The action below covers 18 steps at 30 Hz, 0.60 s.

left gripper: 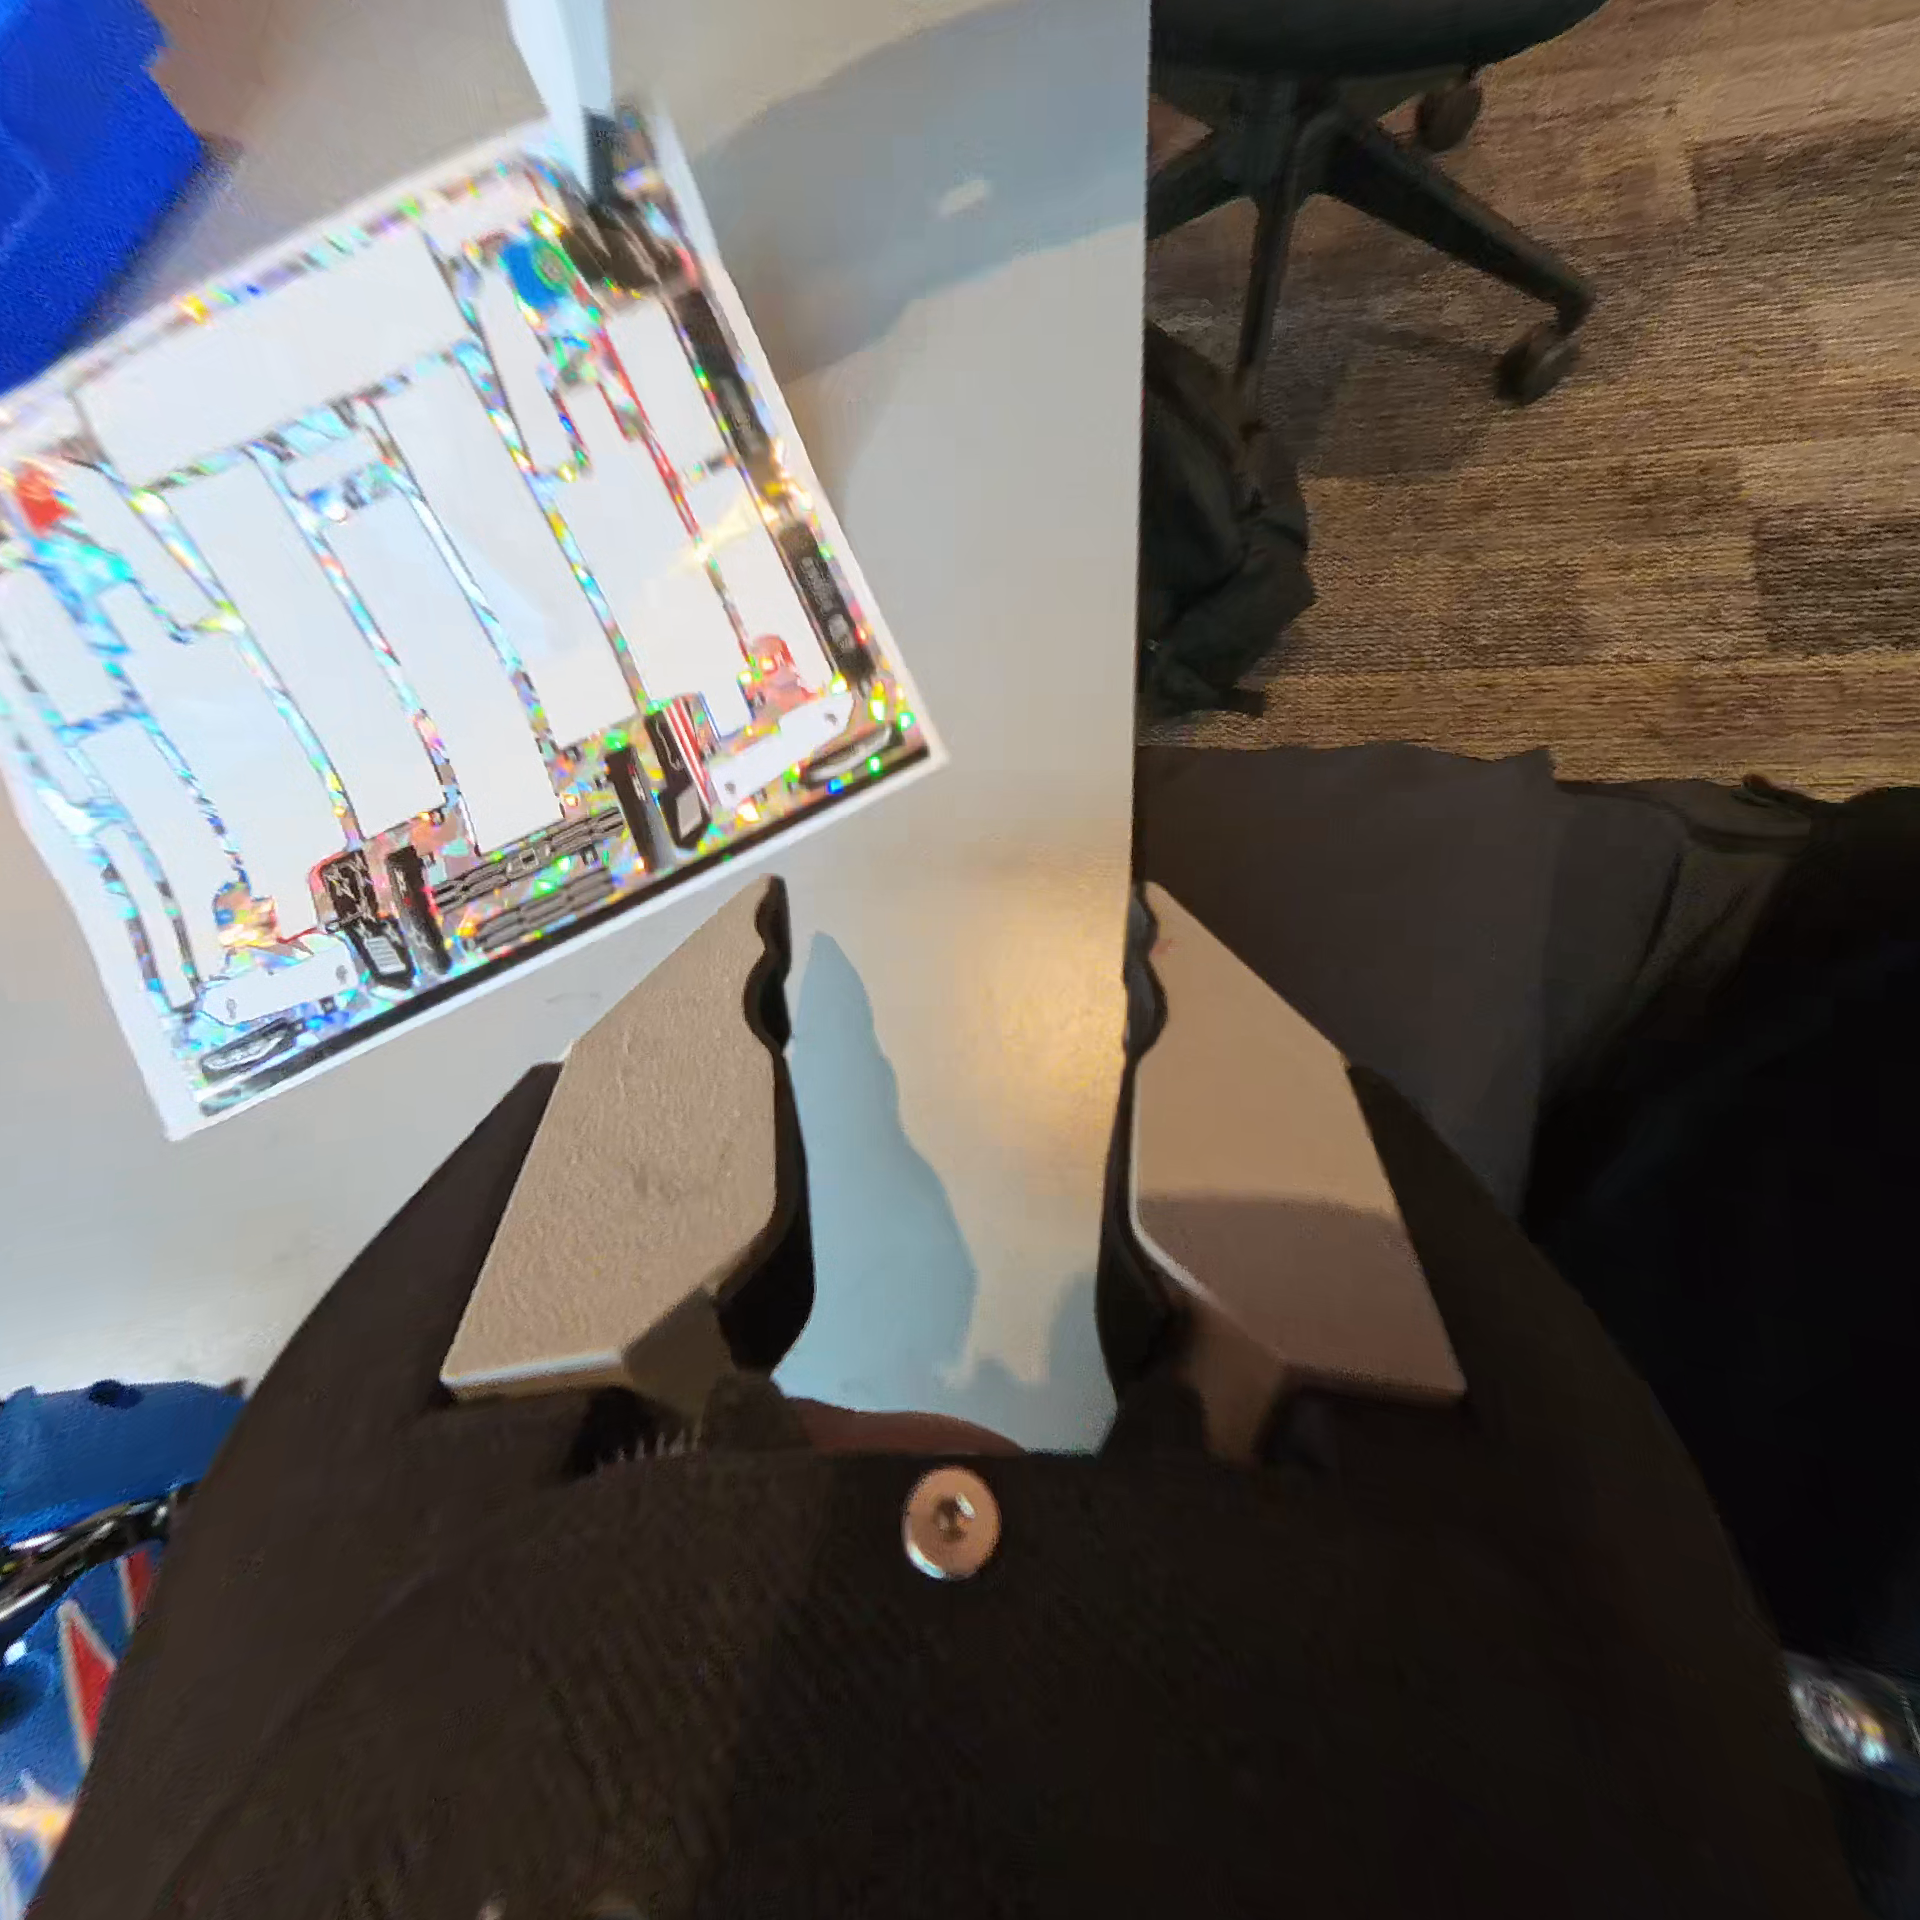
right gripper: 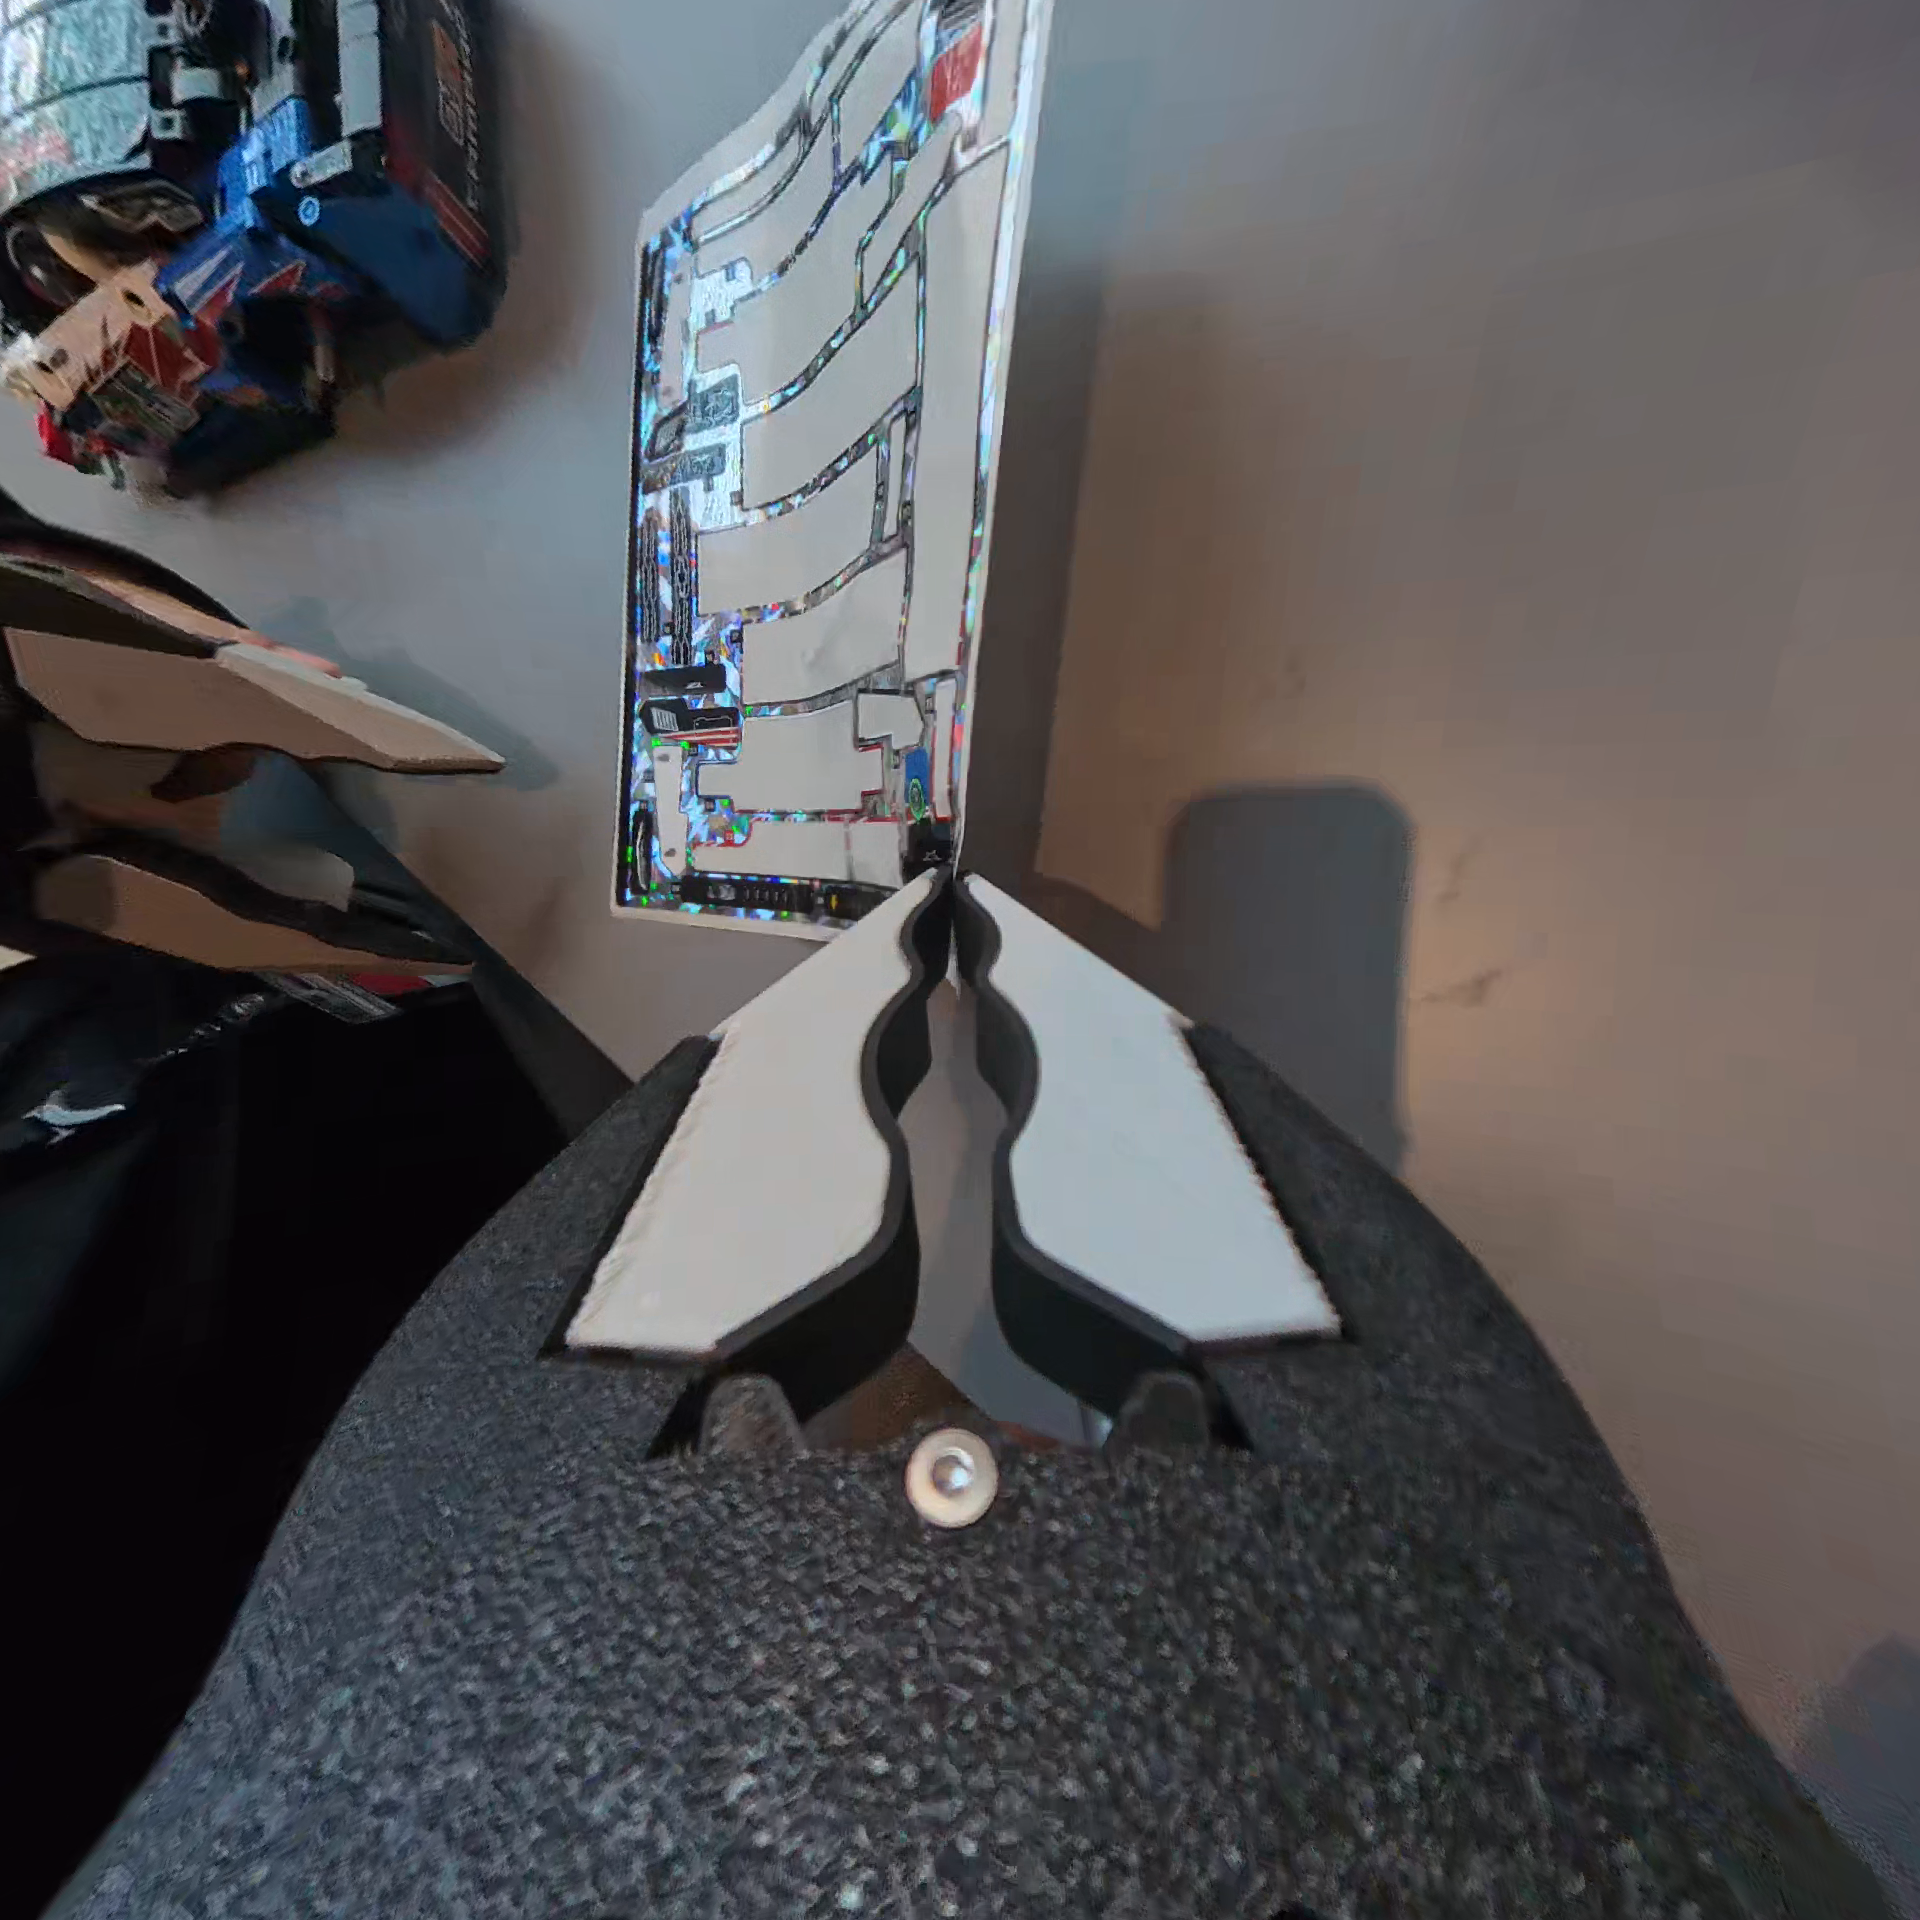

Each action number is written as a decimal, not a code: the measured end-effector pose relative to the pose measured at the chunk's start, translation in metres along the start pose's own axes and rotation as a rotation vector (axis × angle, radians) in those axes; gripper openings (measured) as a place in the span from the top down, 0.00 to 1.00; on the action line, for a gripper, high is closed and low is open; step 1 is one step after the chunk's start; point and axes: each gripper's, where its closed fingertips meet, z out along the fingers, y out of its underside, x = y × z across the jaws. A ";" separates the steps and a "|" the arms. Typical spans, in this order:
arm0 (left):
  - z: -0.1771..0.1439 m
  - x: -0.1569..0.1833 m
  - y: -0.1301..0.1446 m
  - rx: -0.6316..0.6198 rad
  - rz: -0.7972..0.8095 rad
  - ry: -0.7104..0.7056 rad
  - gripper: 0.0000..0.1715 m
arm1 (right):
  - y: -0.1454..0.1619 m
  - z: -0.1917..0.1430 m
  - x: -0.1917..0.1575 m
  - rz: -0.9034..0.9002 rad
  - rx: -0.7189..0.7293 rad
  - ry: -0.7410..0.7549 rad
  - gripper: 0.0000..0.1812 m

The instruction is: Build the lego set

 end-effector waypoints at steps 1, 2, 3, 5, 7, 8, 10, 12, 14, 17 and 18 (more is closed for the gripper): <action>0.001 0.000 -0.001 -0.002 0.016 -0.007 0.65 | 0.005 0.002 -0.004 0.028 0.019 -0.025 1.00; 0.002 0.000 -0.001 -0.013 0.030 -0.006 0.65 | 0.010 0.003 -0.011 0.051 0.048 -0.050 1.00; 0.004 -0.001 -0.001 -0.030 0.039 -0.004 0.64 | 0.015 0.002 -0.019 0.074 0.081 -0.076 1.00; 0.008 0.000 0.000 -0.061 0.045 0.020 0.63 | 0.031 0.000 -0.036 0.106 0.138 -0.115 1.00; 0.010 0.005 0.003 -0.086 0.037 0.065 0.62 | 0.046 -0.004 -0.049 0.131 0.214 -0.126 1.00; 0.010 0.009 0.007 -0.101 0.033 0.086 0.62 | 0.054 -0.007 -0.055 0.142 0.252 -0.131 1.00; 0.009 0.020 0.015 -0.125 0.035 0.116 0.62 | 0.066 -0.012 -0.063 0.166 0.322 -0.139 1.00; 0.007 0.027 0.018 -0.111 0.049 0.100 0.59 | 0.075 -0.013 -0.069 0.183 0.364 -0.146 1.00; 0.007 0.029 0.021 -0.109 0.079 0.054 0.59 | 0.084 -0.010 -0.072 0.197 0.369 -0.145 1.00; 0.007 0.028 0.023 -0.086 0.092 -0.017 0.62 | 0.092 -0.009 -0.074 0.214 0.386 -0.144 0.97; 0.007 0.027 0.023 -0.079 0.093 -0.041 0.64 | 0.095 -0.010 -0.071 0.216 0.397 -0.122 0.93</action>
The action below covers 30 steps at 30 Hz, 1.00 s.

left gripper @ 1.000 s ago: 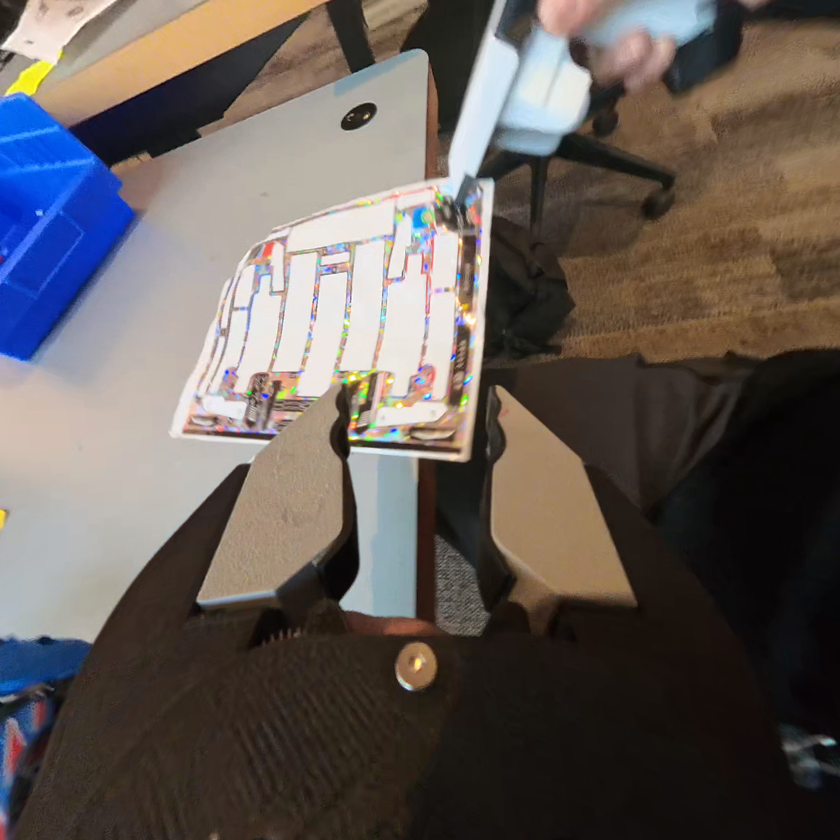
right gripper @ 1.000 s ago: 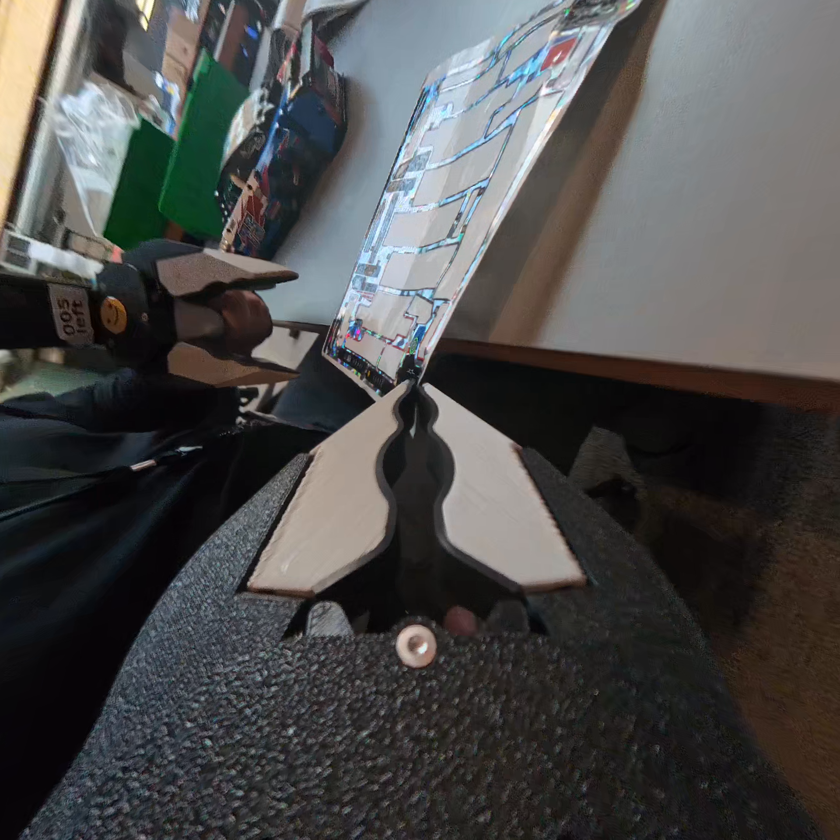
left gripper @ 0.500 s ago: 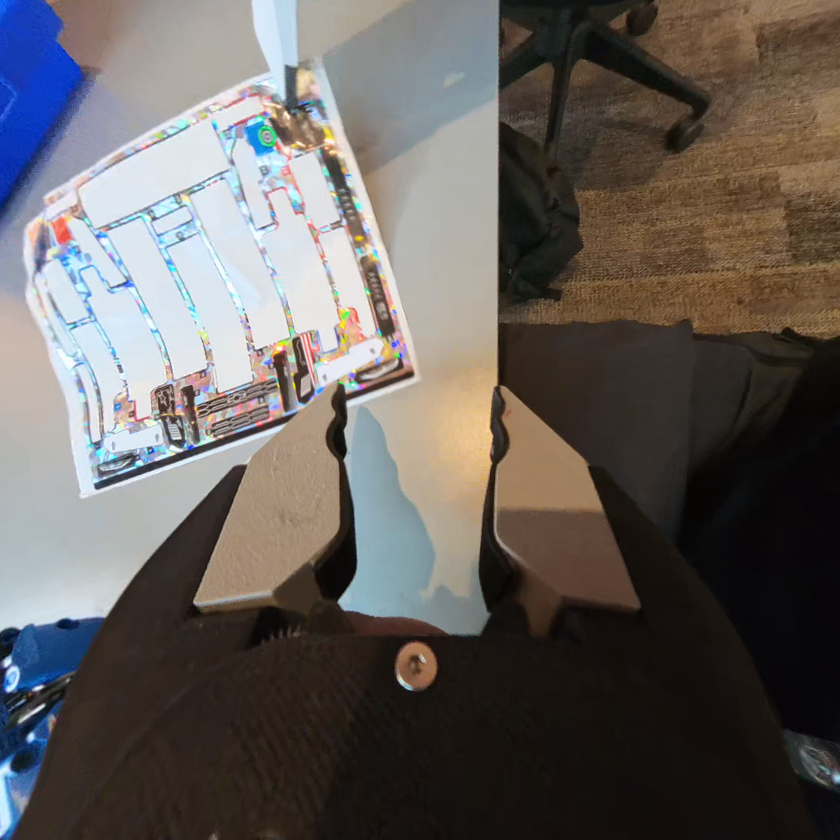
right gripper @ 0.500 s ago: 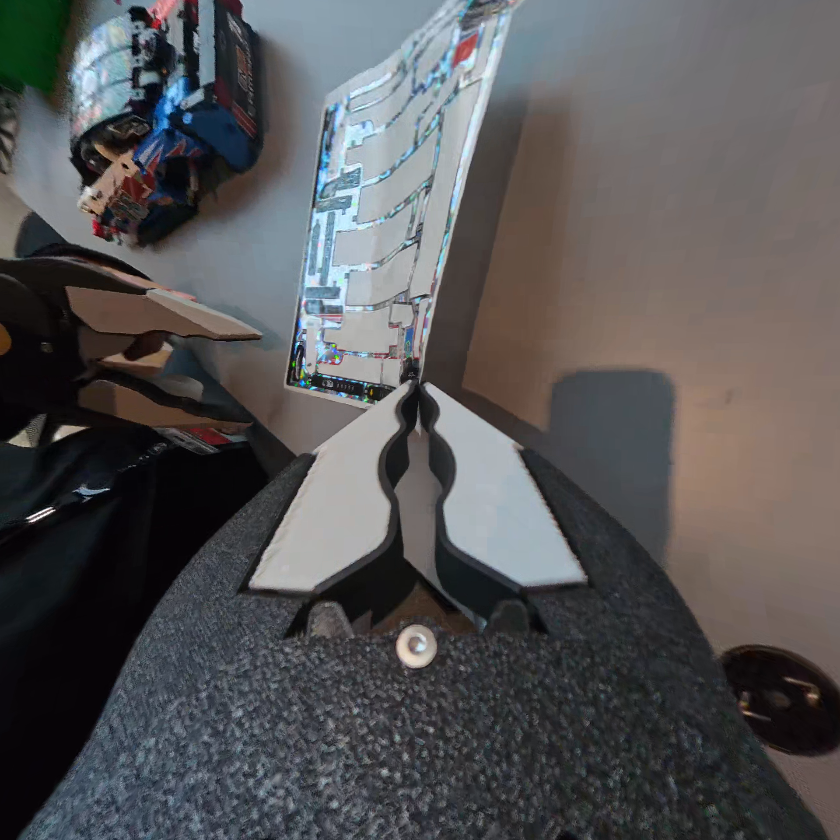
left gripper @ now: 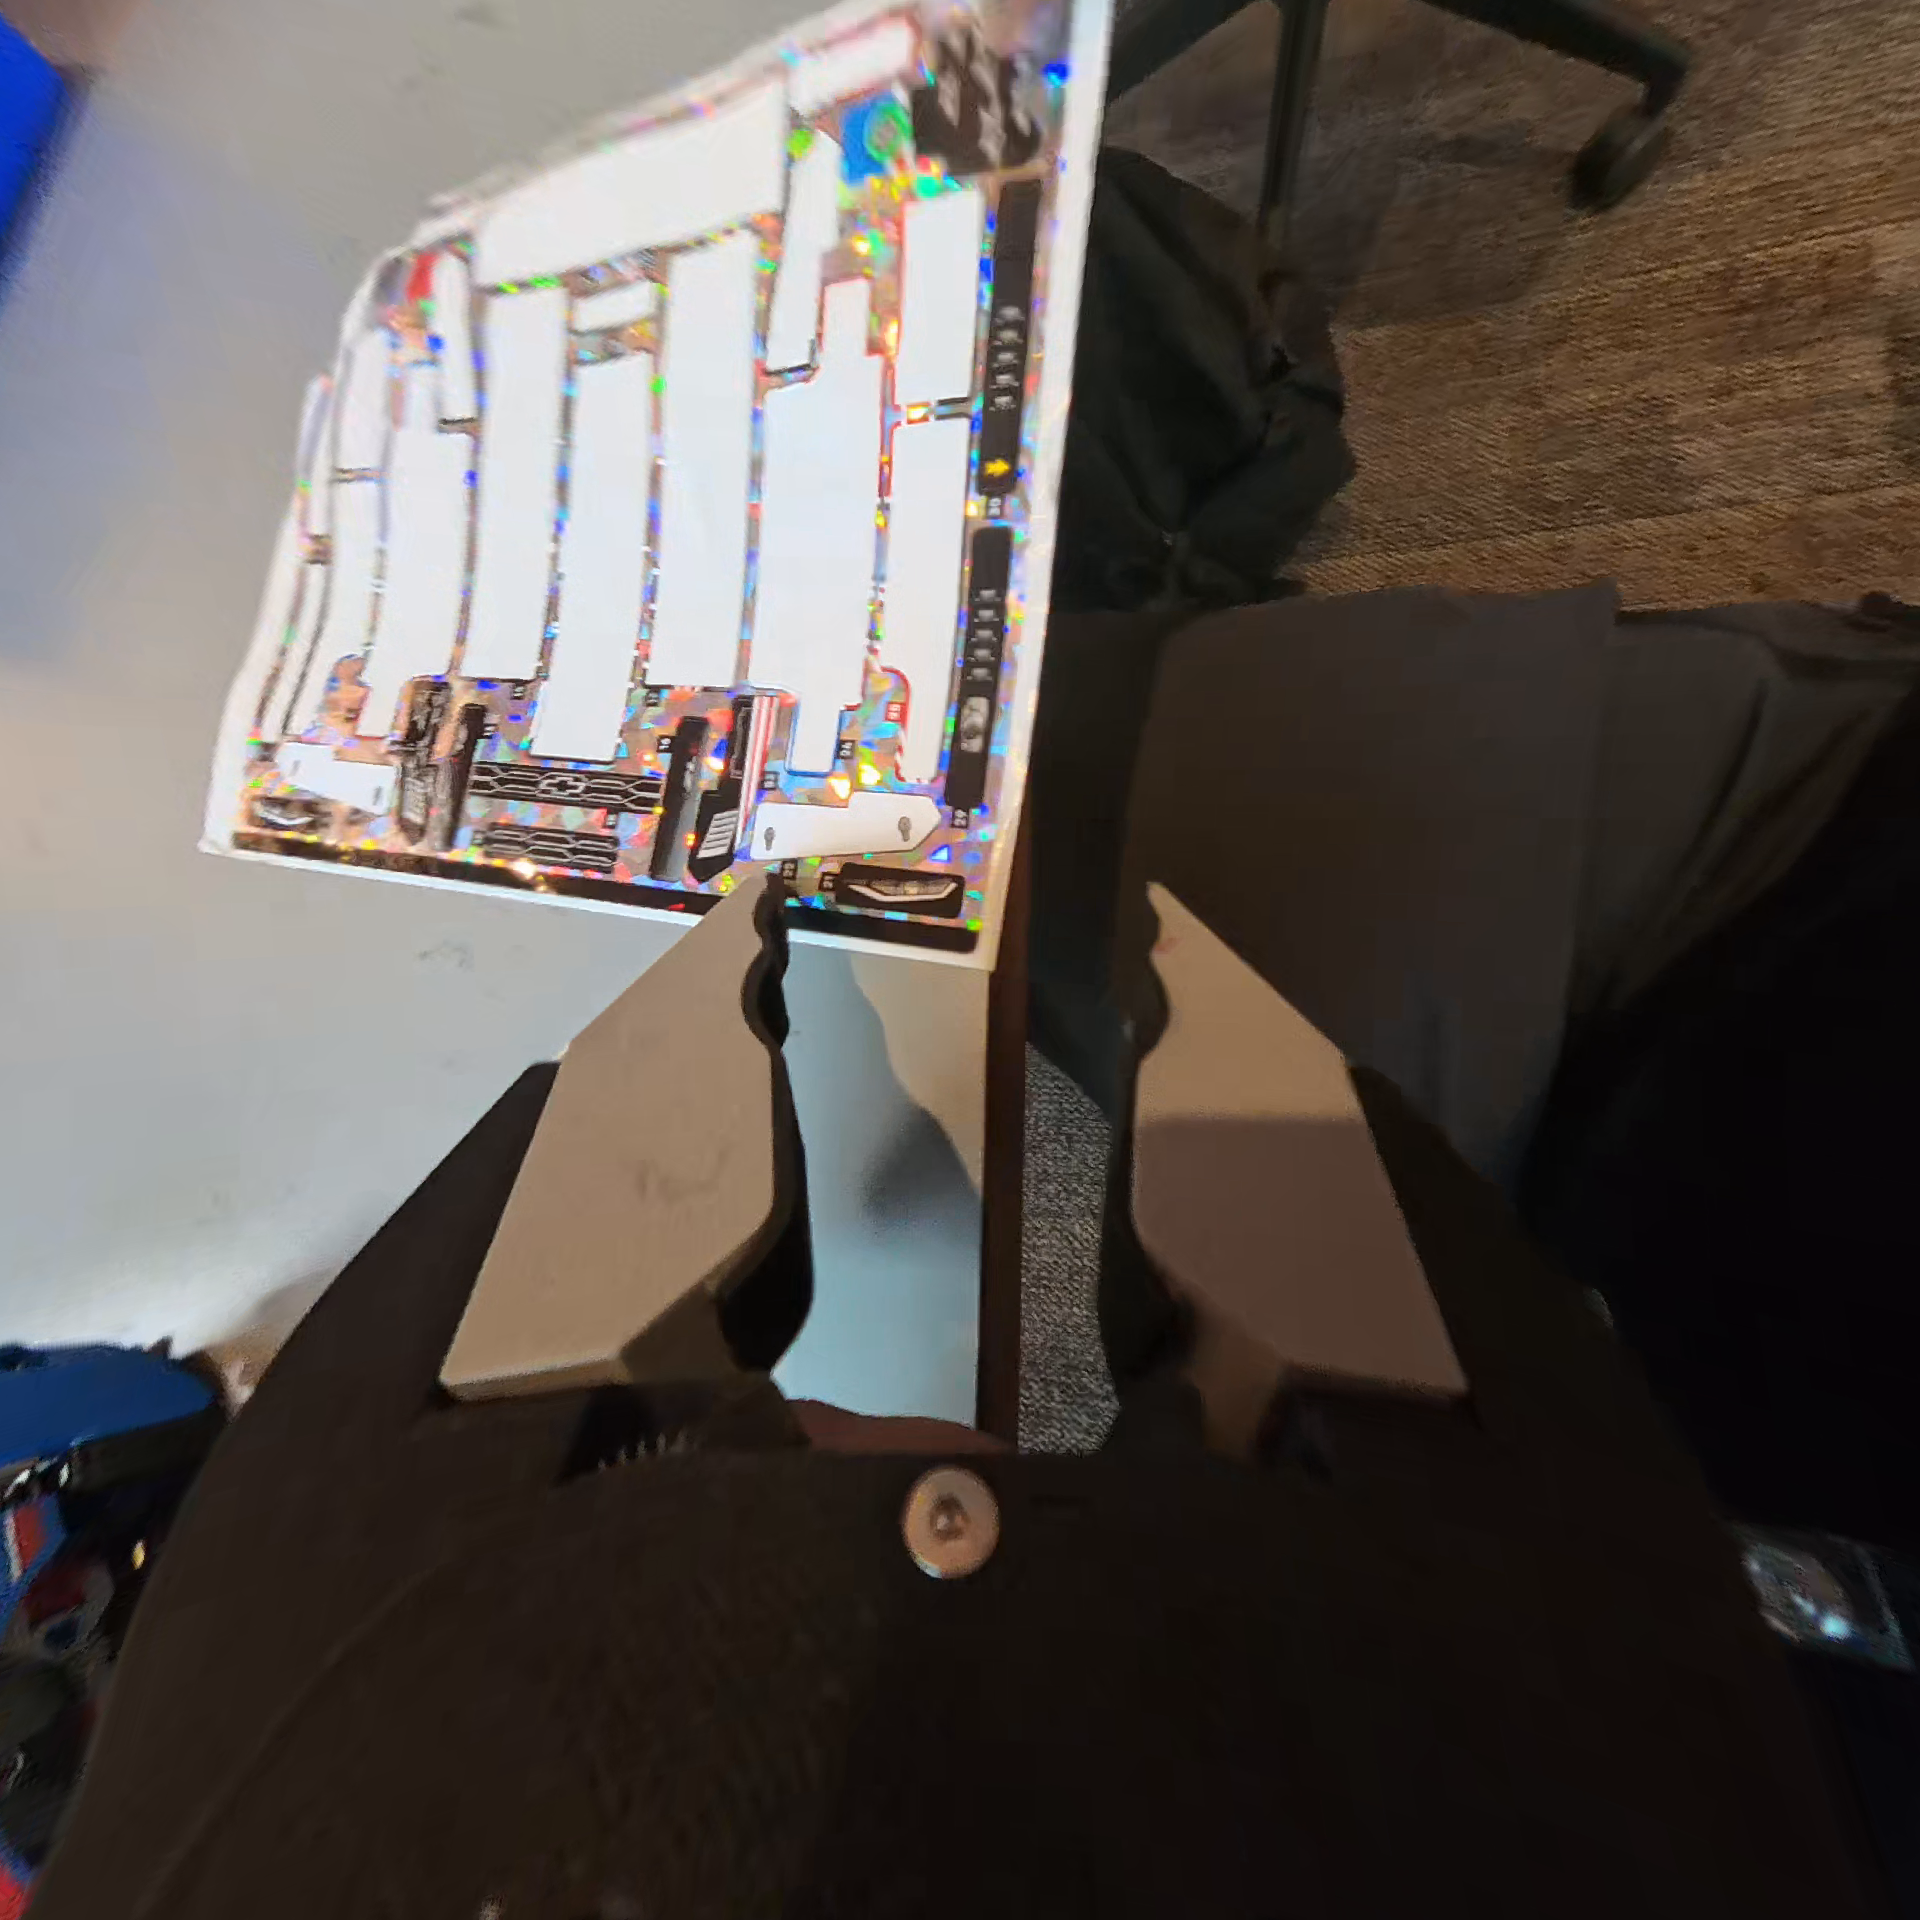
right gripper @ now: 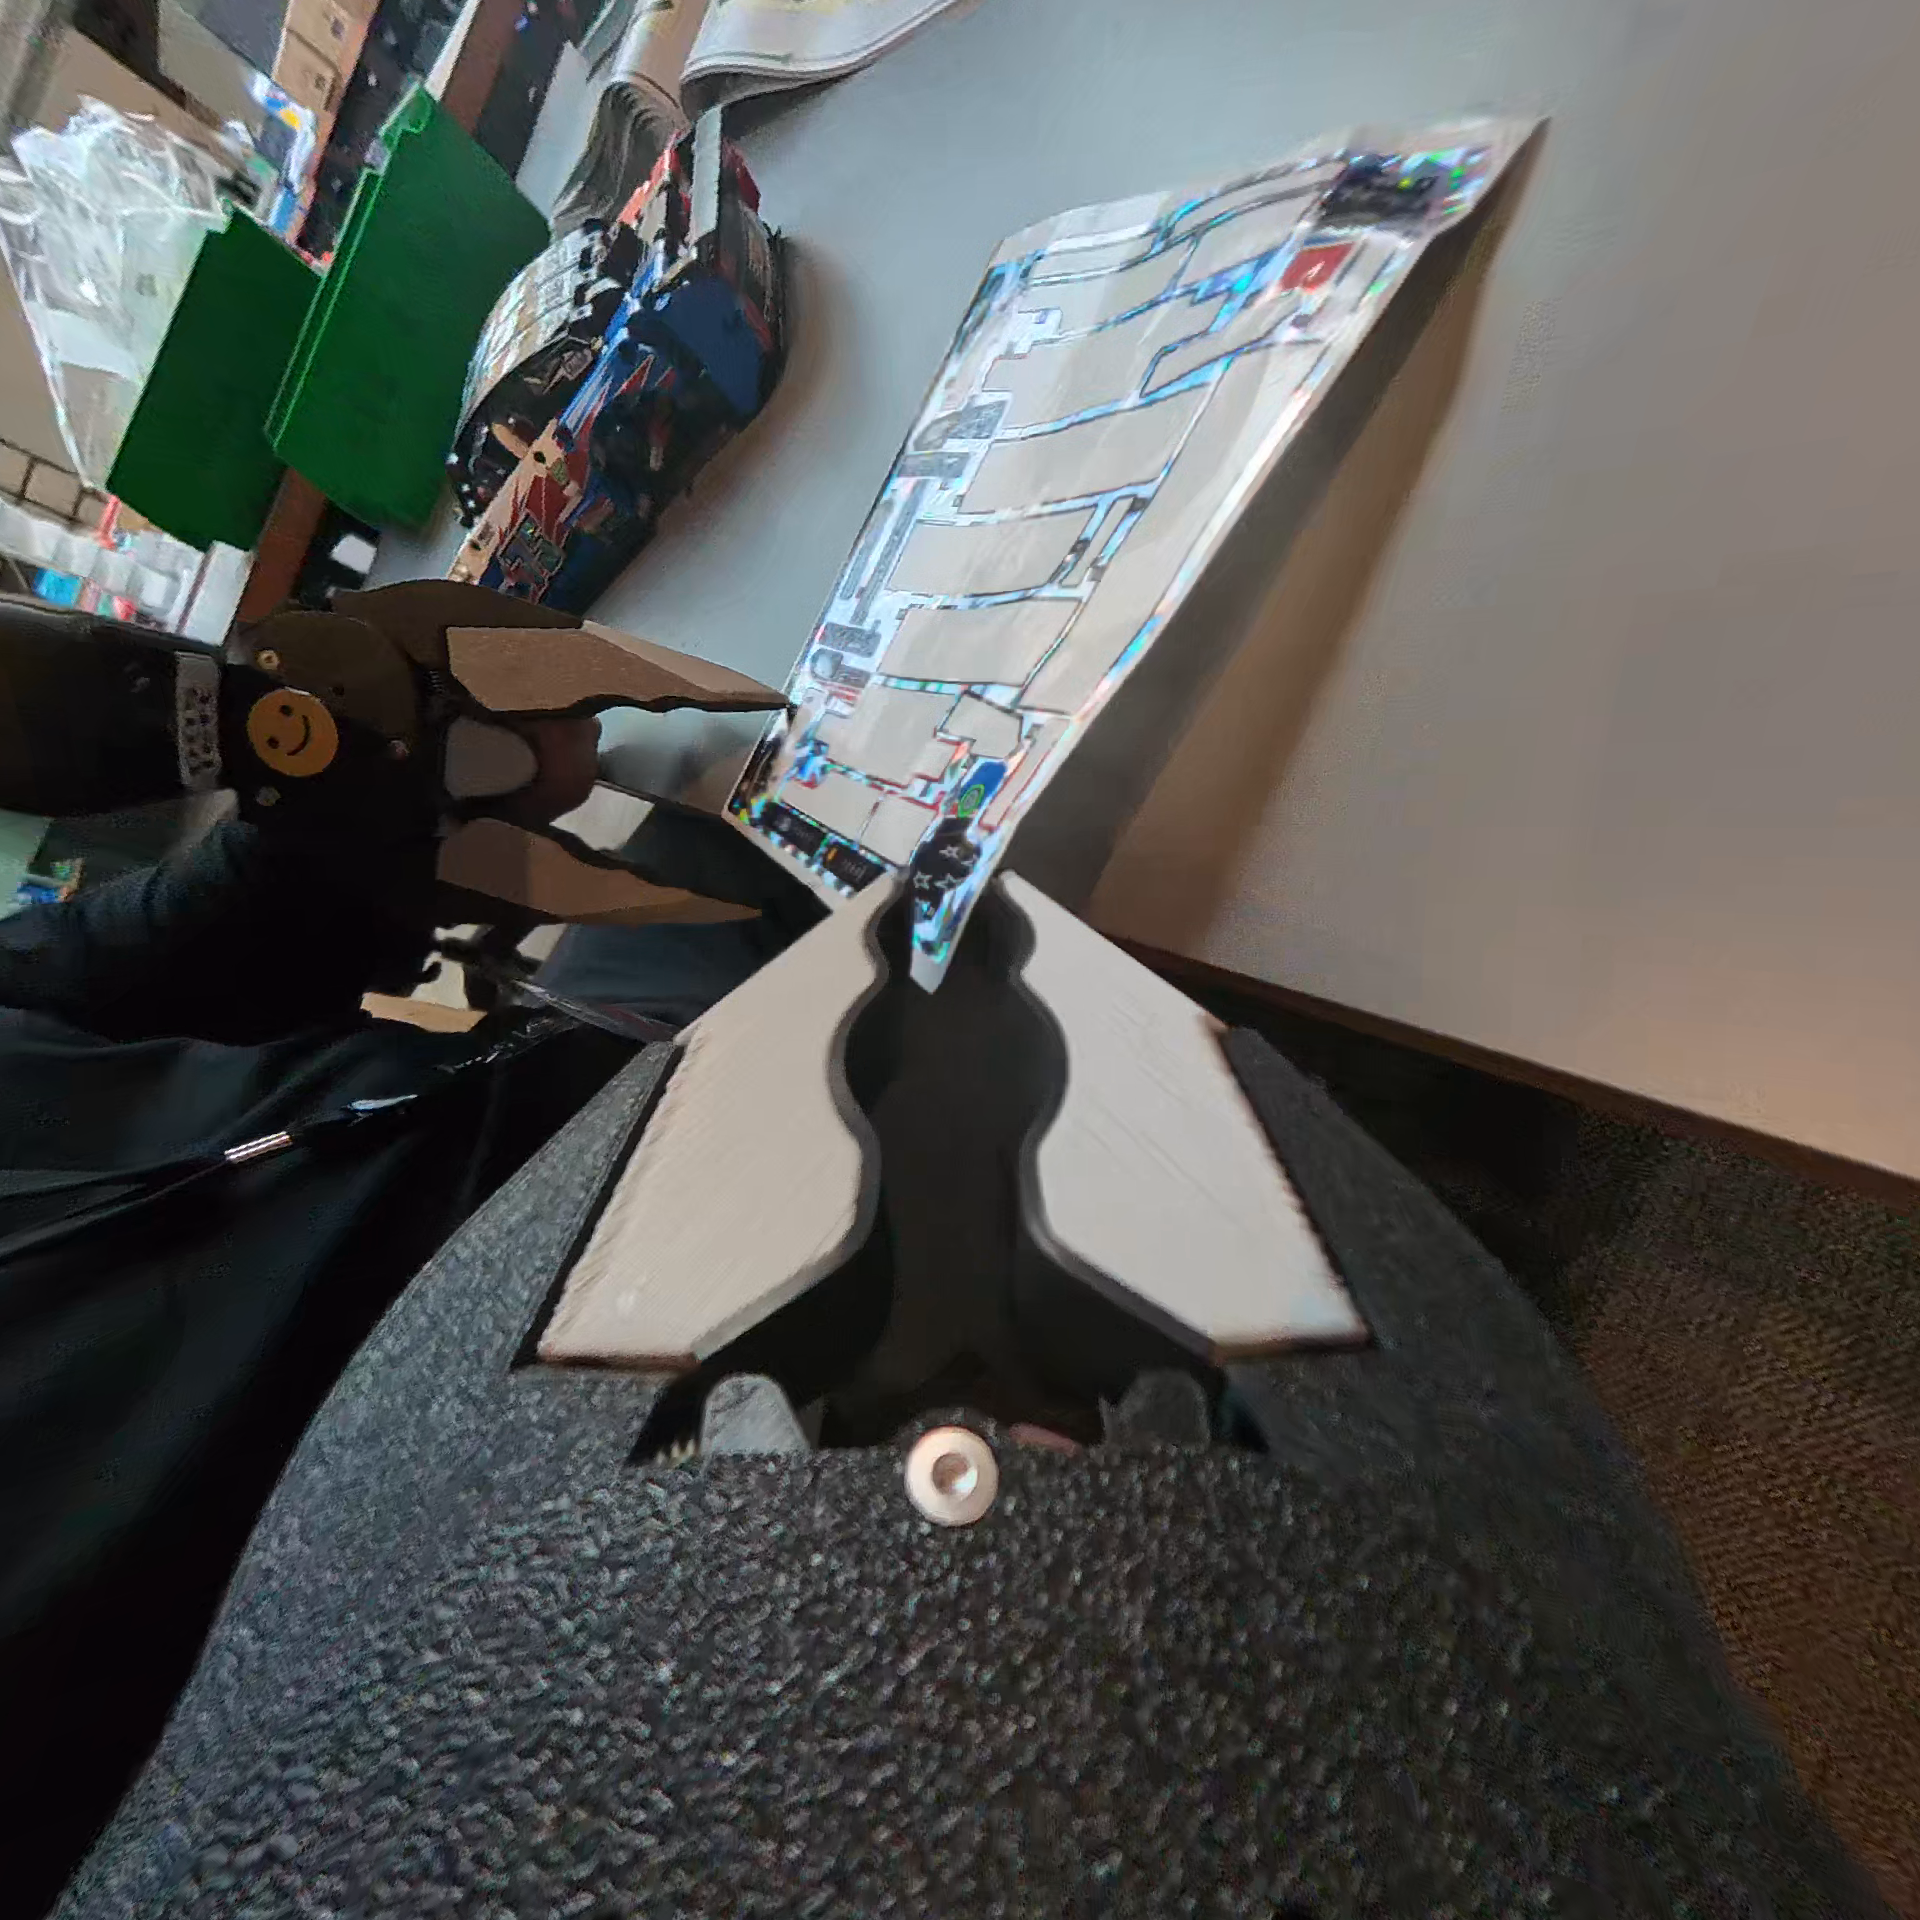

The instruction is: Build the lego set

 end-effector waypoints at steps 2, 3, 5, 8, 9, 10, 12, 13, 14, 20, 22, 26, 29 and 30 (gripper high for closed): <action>-0.002 -0.003 0.001 0.005 0.002 -0.053 0.71 | 0.006 -0.006 0.010 -0.002 0.028 0.055 0.88; -0.002 -0.005 0.002 0.007 0.008 -0.081 0.74 | 0.010 -0.009 0.014 0.009 0.039 0.071 0.86; -0.003 -0.007 0.004 0.003 0.037 -0.135 0.78 | 0.021 -0.007 0.016 0.065 0.043 0.050 0.79; -0.003 -0.008 0.008 -0.014 0.119 -0.223 0.78 | 0.034 0.007 0.007 0.114 0.033 -0.009 0.78; -0.003 -0.008 0.008 -0.015 0.155 -0.249 0.79 | 0.035 0.010 0.007 0.099 0.035 0.010 0.77; -0.004 -0.007 0.008 -0.012 0.188 -0.273 0.80 | 0.032 0.011 0.007 0.067 0.051 0.039 0.77; -0.006 -0.004 0.008 0.005 0.245 -0.318 0.84 | 0.020 0.010 0.001 -0.023 0.093 0.087 0.77; -0.008 -0.002 0.008 0.020 0.275 -0.339 0.86 | 0.012 0.010 -0.007 -0.069 0.115 0.083 0.76; -0.010 -0.001 0.007 0.041 0.302 -0.361 0.90 | 0.004 0.010 -0.017 -0.116 0.136 0.064 0.75; -0.037 -0.010 -0.005 0.142 0.364 -0.509 1.00 | -0.021 0.025 -0.097 -0.399 0.145 -0.145 0.67; -0.048 -0.021 -0.008 0.166 0.358 -0.551 1.00 | -0.017 0.038 -0.117 -0.492 0.087 -0.210 0.64; -0.069 -0.041 -0.013 0.253 0.298 -0.615 1.00 | -0.008 0.067 -0.144 -0.627 -0.018 -0.278 0.54; -0.077 -0.052 -0.007 0.265 0.245 -0.633 1.00 | -0.010 0.082 -0.151 -0.760 -0.043 -0.203 0.60; -0.078 -0.056 -0.004 0.253 0.230 -0.639 1.00 | -0.011 0.085 -0.153 -0.784 -0.054 -0.195 0.60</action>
